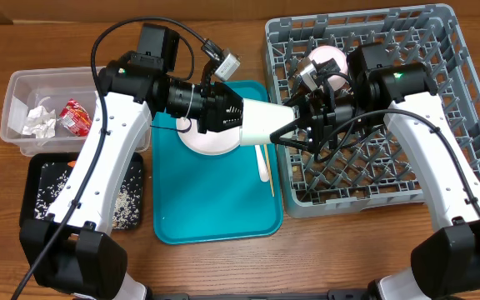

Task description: Sort waste into correct bins and load items into the dishwasher

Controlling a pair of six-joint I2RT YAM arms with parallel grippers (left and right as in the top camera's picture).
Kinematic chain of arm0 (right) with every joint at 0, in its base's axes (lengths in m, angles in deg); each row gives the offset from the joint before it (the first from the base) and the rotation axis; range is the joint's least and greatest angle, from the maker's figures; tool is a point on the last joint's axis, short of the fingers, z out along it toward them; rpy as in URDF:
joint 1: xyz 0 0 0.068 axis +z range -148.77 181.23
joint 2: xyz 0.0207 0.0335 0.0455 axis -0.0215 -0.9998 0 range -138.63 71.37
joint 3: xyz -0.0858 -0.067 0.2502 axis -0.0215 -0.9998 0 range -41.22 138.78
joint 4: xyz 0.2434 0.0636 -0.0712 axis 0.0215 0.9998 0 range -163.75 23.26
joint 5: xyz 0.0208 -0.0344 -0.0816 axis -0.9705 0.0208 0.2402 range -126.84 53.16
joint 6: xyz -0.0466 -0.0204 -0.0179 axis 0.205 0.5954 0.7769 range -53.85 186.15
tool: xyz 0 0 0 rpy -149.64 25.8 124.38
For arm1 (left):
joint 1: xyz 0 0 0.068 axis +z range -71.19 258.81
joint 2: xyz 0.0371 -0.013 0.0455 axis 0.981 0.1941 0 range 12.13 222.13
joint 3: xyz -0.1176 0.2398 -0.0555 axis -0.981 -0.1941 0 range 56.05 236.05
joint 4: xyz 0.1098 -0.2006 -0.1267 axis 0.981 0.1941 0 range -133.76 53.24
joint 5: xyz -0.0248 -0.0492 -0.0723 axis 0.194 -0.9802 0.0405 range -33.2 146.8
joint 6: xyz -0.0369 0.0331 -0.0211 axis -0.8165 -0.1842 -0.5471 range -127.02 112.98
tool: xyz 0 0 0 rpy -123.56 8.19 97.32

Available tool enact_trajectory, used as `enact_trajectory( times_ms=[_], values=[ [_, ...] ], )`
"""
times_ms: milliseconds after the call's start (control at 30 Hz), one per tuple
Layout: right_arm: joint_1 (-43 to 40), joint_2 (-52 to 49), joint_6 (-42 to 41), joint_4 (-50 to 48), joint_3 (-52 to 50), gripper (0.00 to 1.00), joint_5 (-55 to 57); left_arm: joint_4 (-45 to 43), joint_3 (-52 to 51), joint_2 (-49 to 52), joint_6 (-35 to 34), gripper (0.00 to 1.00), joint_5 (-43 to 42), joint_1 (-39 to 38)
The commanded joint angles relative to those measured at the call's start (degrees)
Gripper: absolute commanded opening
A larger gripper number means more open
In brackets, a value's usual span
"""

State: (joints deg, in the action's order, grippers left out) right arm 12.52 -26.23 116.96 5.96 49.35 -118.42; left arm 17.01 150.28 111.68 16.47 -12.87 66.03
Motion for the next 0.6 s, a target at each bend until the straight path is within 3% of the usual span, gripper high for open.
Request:
enact_trajectory(
  times_ms=[0,200,333,367,467,567],
  values=[
    [0.3,1.0,0.7,-0.2,0.5,0.41,-5.9,0.1,0.3,0.5,-0.9,0.39,7.9,0.4],
    [0.3,1.0,0.7,-0.9,0.5,0.4,-5.7,0.1,0.3,0.5,-0.9,0.48,10.3,0.4],
    [0.3,1.0,0.7,-1.3,0.5,0.39,-5.5,0.1,0.3,0.5,-1.3,0.49,10.3,0.5],
    [0.3,1.0,0.7,-1.3,0.5,0.39,-5.5,0.1,0.3,0.5,-1.3,0.47,10.3,0.5],
    [0.3,1.0,0.7,-1.2,0.5,0.52,-5.5,0.1,0.3,0.5,-1.3,0.34,10.3,0.5],
    [0.3,1.0,0.7,-1.2,0.5,0.63,-5.5,0.0,0.3,0.5,-1.3,0.28,10.3,0.5]
  ],
)
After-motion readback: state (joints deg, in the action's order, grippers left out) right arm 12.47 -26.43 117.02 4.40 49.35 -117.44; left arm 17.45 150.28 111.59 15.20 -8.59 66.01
